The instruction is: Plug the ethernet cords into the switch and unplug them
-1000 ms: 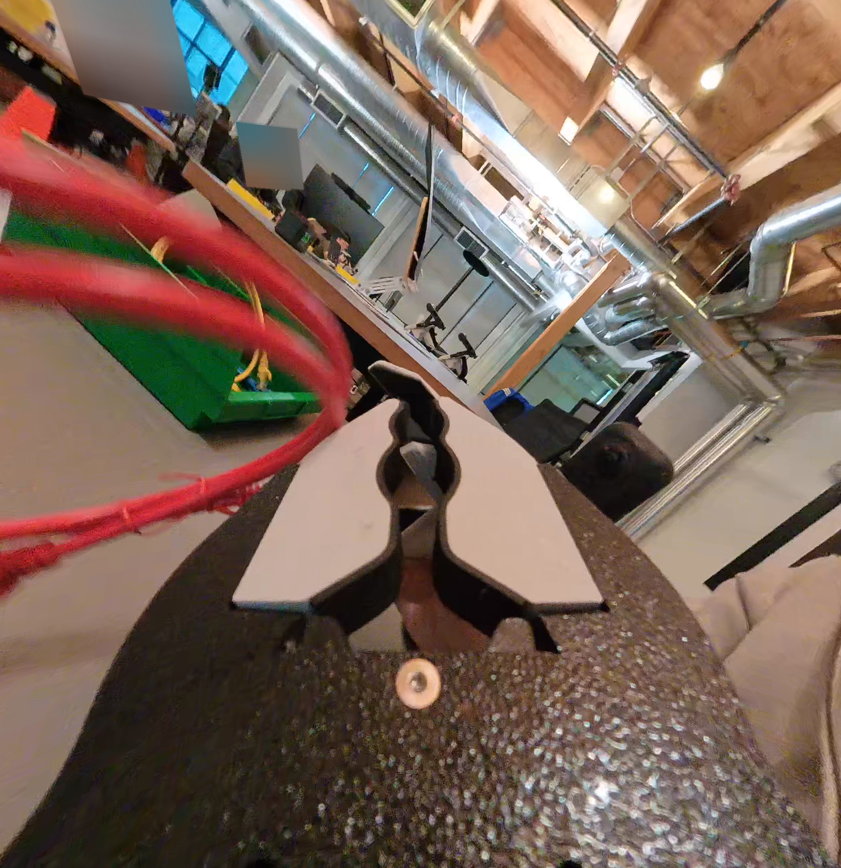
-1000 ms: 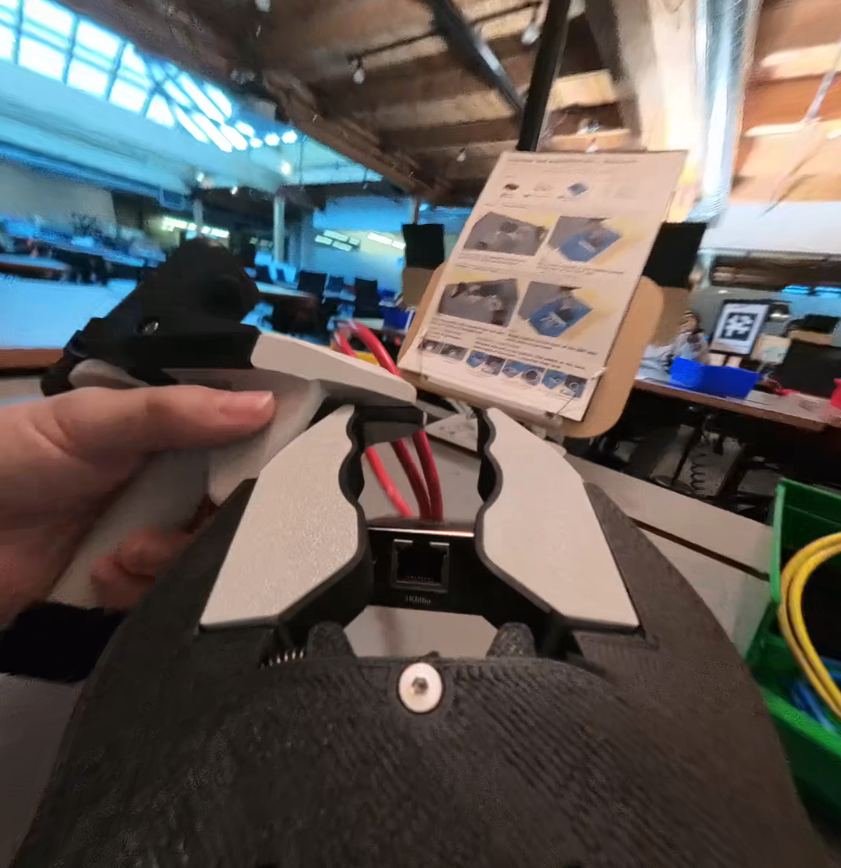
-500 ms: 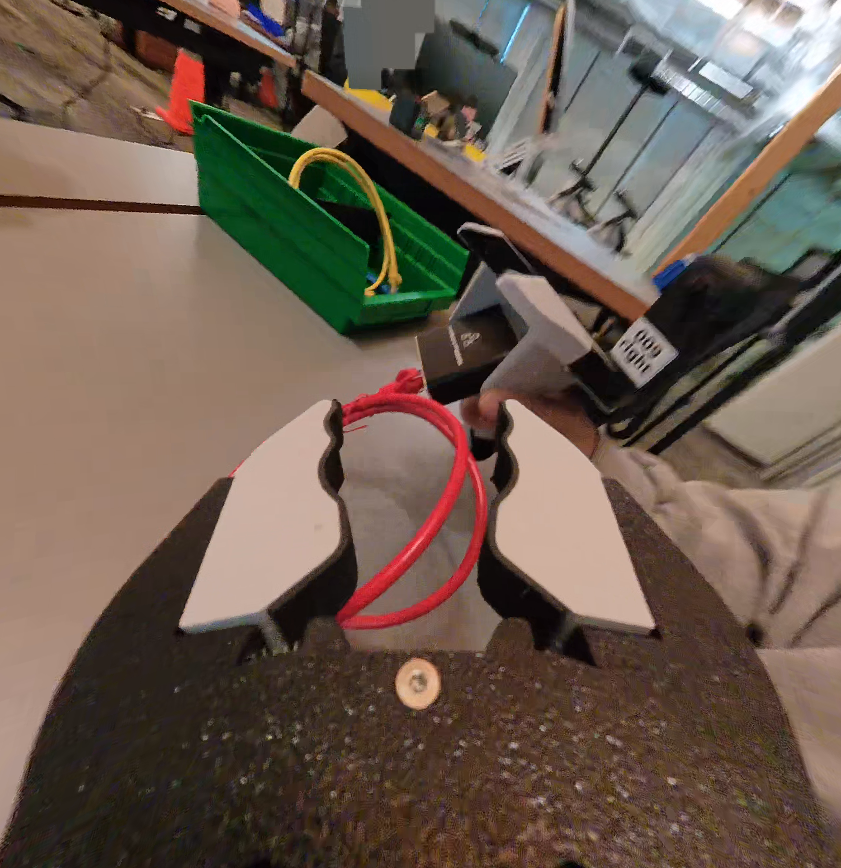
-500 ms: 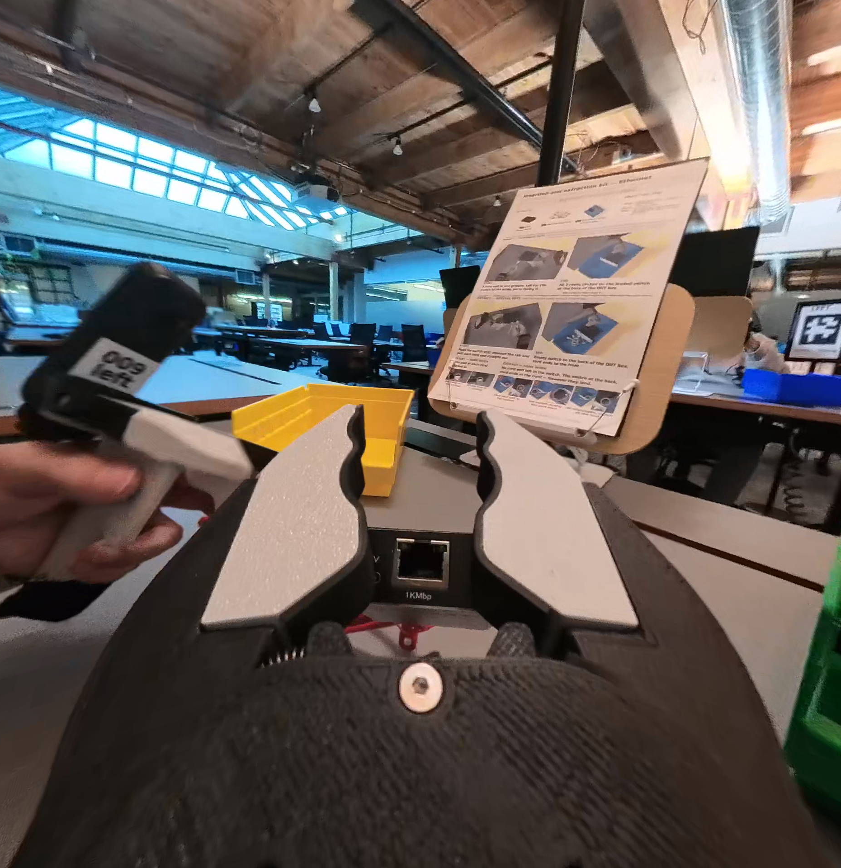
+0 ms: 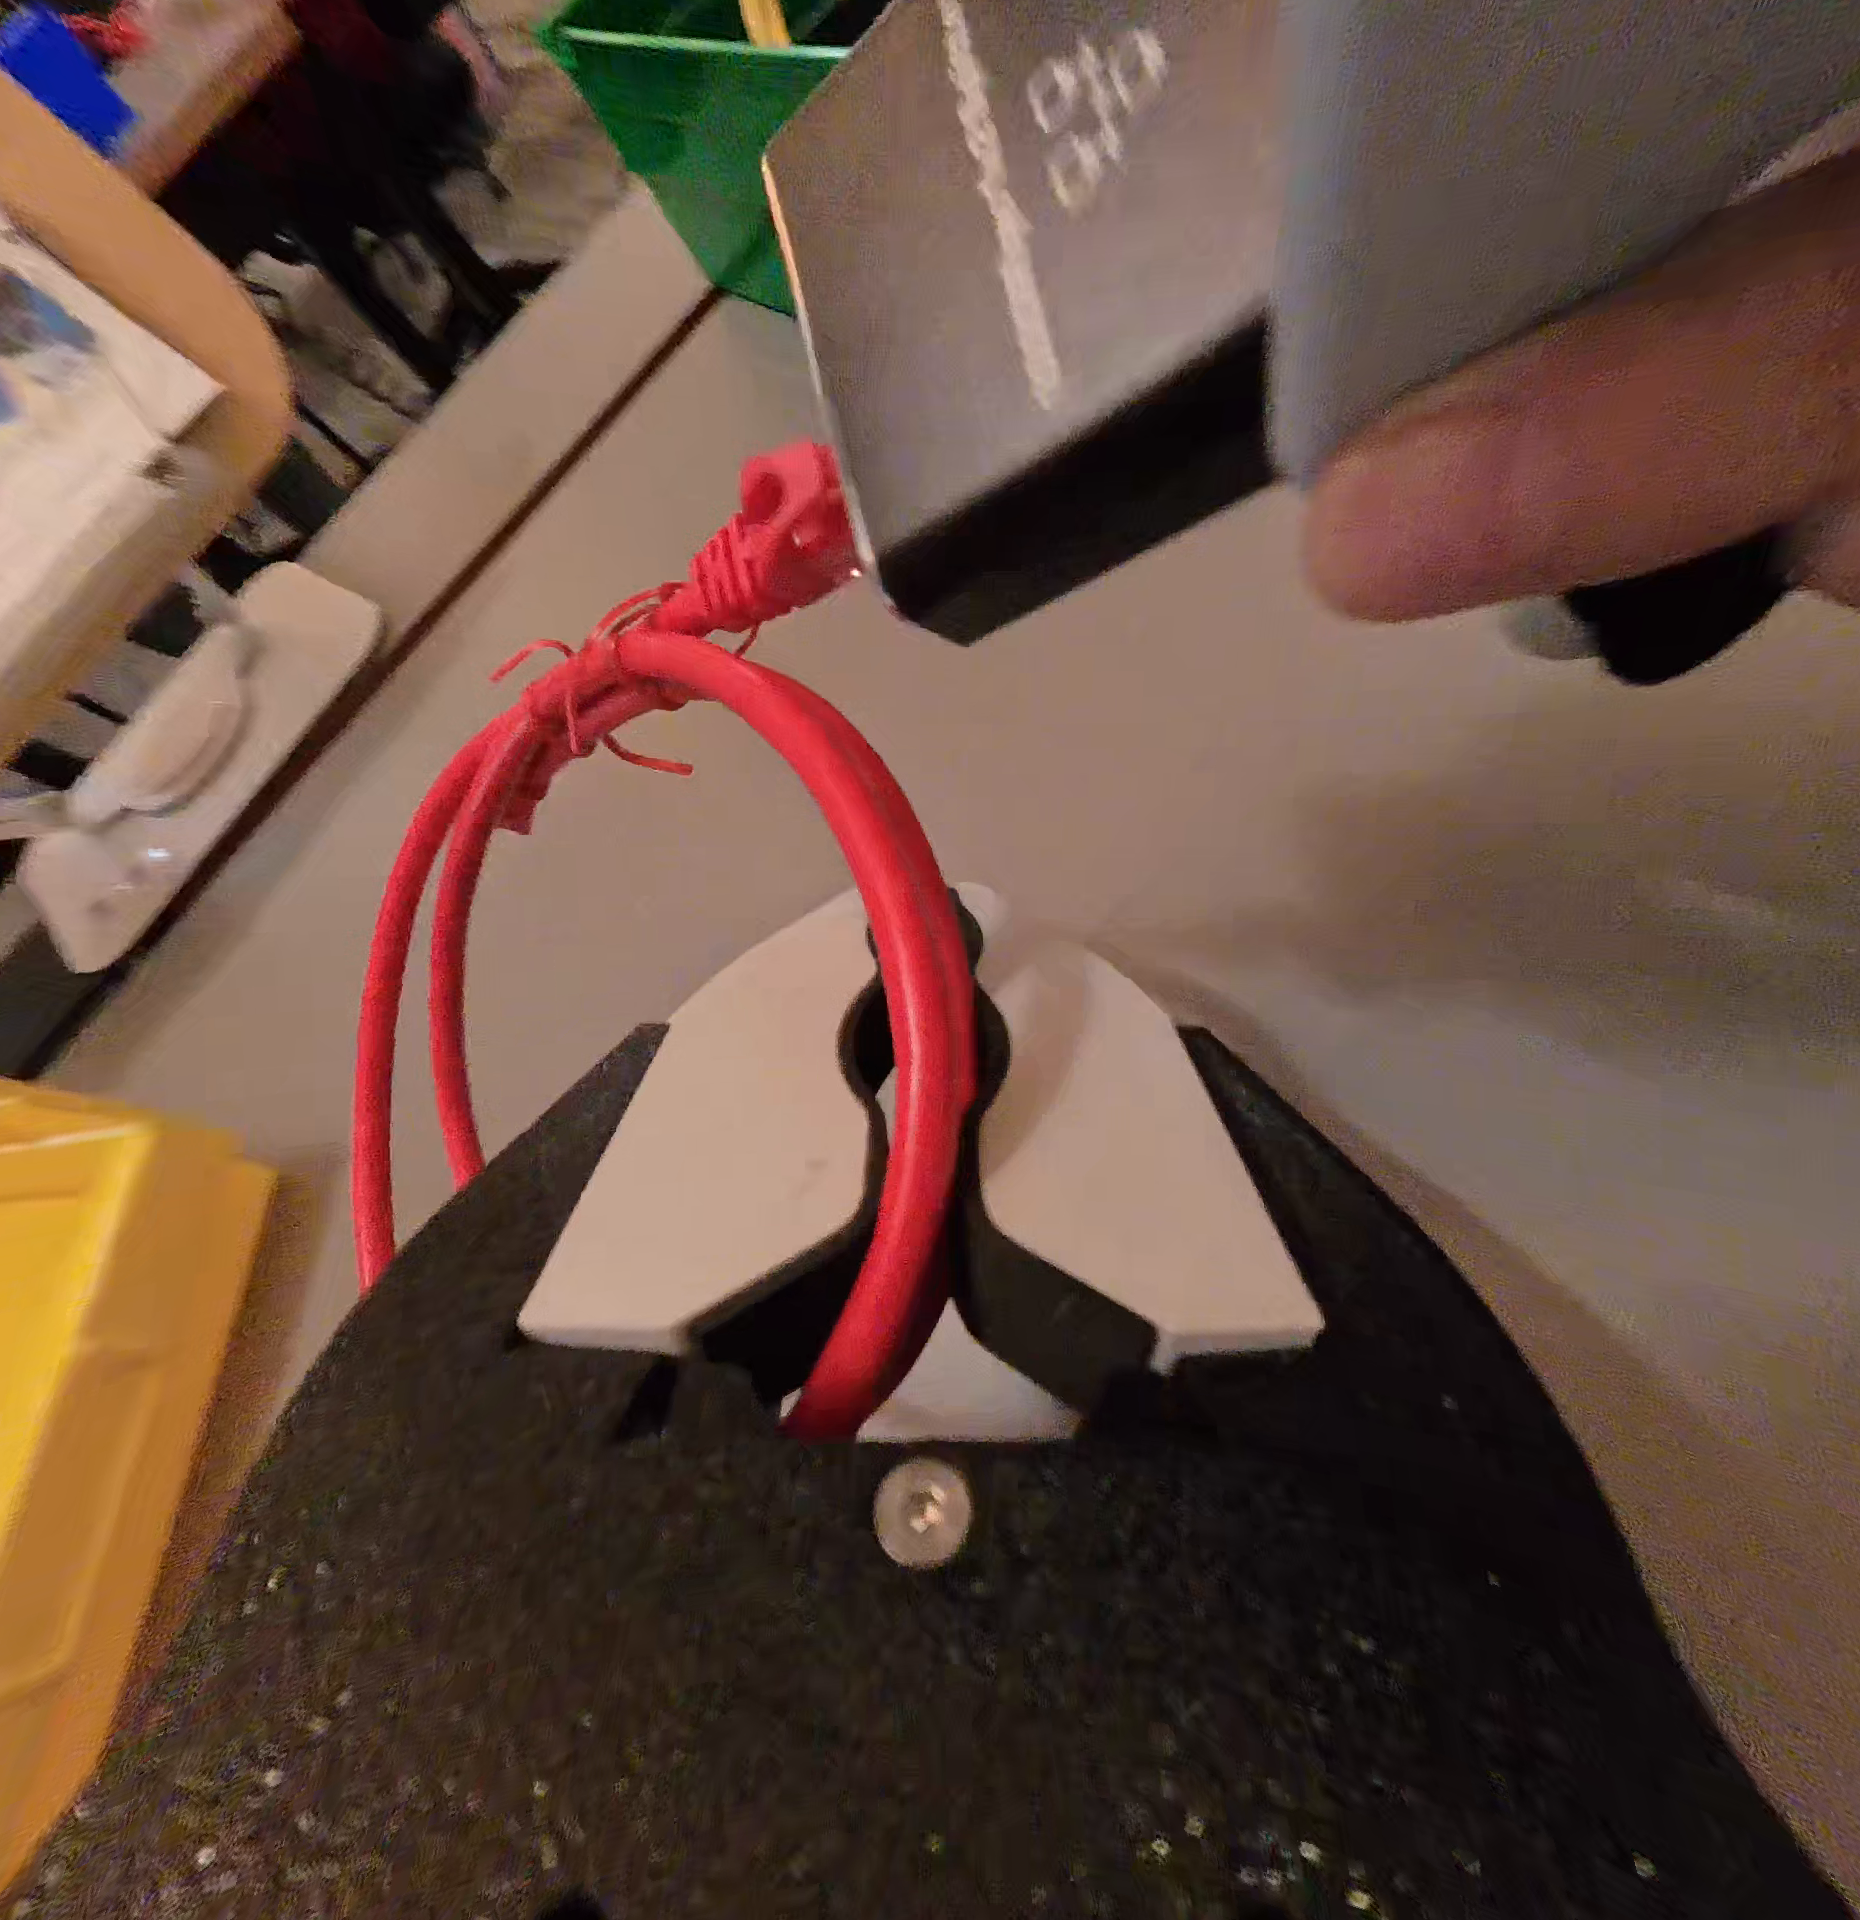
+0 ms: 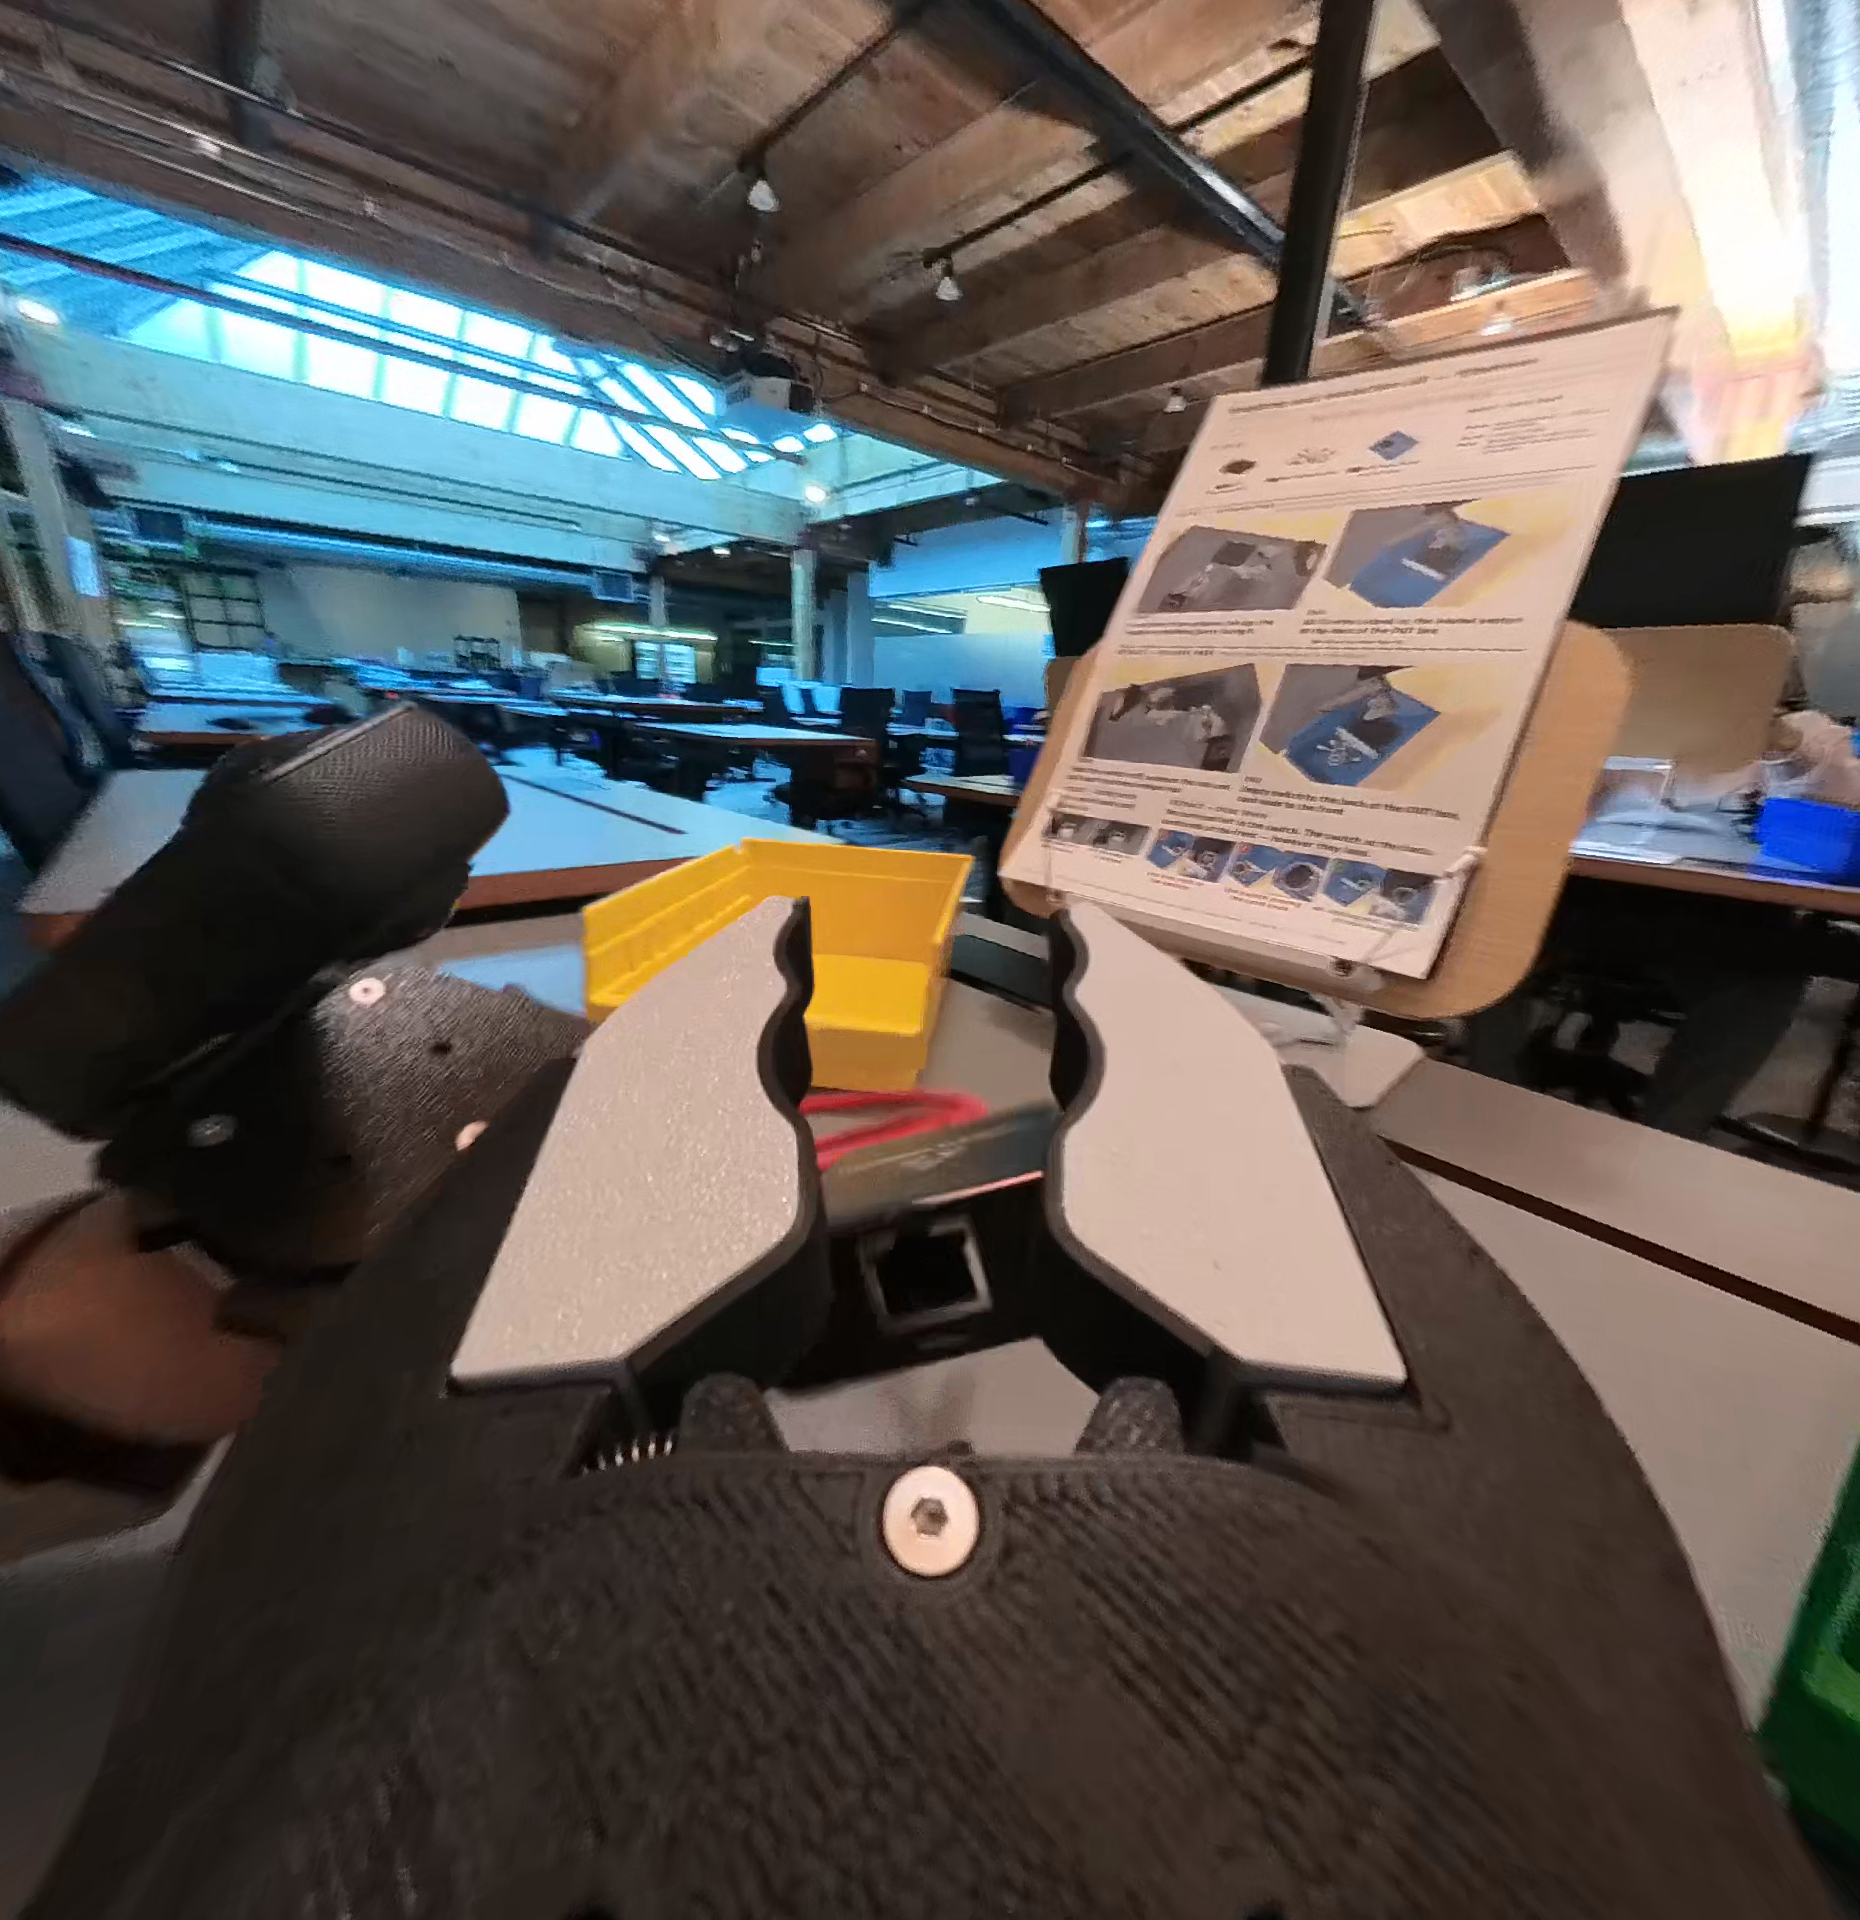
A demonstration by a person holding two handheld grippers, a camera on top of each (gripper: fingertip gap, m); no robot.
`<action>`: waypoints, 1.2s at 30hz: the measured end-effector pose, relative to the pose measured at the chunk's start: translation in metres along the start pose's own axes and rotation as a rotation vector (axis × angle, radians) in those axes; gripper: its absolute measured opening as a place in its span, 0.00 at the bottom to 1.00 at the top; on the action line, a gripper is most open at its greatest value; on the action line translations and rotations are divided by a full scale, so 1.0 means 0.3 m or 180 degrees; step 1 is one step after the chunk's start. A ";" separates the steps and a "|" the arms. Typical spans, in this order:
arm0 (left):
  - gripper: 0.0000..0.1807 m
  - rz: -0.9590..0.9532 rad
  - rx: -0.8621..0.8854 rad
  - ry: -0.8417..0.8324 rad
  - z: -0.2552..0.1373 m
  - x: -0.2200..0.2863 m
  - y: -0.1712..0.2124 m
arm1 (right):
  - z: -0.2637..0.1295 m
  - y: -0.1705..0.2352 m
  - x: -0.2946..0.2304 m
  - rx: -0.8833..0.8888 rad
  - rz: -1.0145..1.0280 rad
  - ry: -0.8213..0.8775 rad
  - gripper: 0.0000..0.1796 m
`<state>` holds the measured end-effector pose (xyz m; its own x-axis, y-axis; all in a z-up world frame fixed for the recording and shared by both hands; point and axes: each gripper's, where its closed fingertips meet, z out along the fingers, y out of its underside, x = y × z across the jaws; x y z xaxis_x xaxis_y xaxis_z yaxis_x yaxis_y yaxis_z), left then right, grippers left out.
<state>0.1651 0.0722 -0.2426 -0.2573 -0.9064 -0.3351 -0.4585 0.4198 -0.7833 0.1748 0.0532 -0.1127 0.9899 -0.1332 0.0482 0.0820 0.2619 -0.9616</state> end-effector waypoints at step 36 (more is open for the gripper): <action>0.57 0.0530 0.0823 0.0518 -0.178 -0.039 -0.200 | -0.114 -0.035 0.239 0.1246 0.3592 -0.0609 0.05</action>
<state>0.1502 0.0601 -0.1637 -0.4523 -0.7983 -0.3978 -0.1734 0.5162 -0.8387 0.2411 0.0081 -0.1083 0.5252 0.4920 -0.6944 -0.8425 0.4154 -0.3429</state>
